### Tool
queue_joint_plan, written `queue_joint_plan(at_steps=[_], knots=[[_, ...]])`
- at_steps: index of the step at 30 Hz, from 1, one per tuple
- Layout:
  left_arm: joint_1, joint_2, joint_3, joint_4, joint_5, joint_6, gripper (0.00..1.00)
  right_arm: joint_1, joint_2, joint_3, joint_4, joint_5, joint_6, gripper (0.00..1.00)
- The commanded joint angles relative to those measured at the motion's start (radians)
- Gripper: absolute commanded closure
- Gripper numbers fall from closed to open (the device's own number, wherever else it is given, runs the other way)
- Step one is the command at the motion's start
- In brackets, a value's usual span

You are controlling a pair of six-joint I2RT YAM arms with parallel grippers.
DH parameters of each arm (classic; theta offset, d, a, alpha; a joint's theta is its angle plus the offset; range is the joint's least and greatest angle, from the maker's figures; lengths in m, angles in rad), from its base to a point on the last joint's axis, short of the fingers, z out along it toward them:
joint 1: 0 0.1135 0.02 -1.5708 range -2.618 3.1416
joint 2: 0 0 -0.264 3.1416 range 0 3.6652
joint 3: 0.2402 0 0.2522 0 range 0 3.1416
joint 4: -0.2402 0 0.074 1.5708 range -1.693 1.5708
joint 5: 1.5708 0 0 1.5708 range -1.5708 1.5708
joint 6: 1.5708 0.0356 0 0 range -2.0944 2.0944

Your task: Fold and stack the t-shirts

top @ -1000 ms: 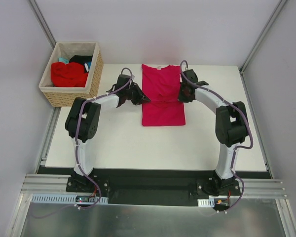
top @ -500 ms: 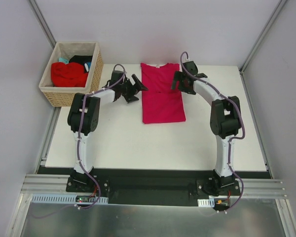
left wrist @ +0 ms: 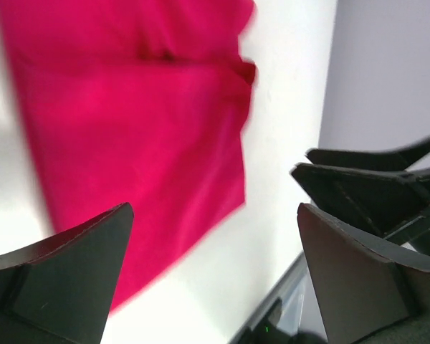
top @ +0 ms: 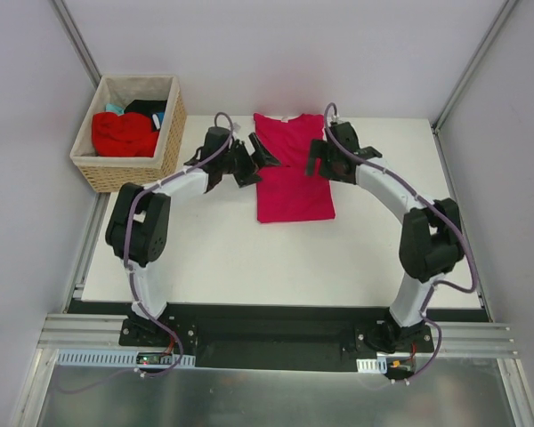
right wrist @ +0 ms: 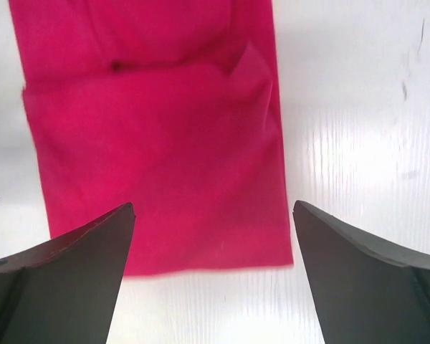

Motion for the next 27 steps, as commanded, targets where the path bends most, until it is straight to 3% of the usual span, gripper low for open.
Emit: queue_joint_plan(at_steps=[1,10,15,27], knots=[[-0.103,-0.186,-0.183,0.029,-0.002,-0.020,0.01,0.045,-0.174,-0.159,-0.007,0.027,0.060,0.03],[-0.151,-0.281,-0.582,0.193,-0.054,-0.082,0.01,0.051,-0.315,-0.548,0.103,0.028,0.140,0.03],[-0.145,-0.275,-0.622,0.198,-0.086,-0.054,0.01,0.020,-0.361,-0.640,0.177,0.005,0.145,0.04],[-0.067,-0.292,-0.596,0.135,-0.114,-0.011,0.01,-0.049,-0.415,-0.634,0.148,-0.004,0.122,0.03]])
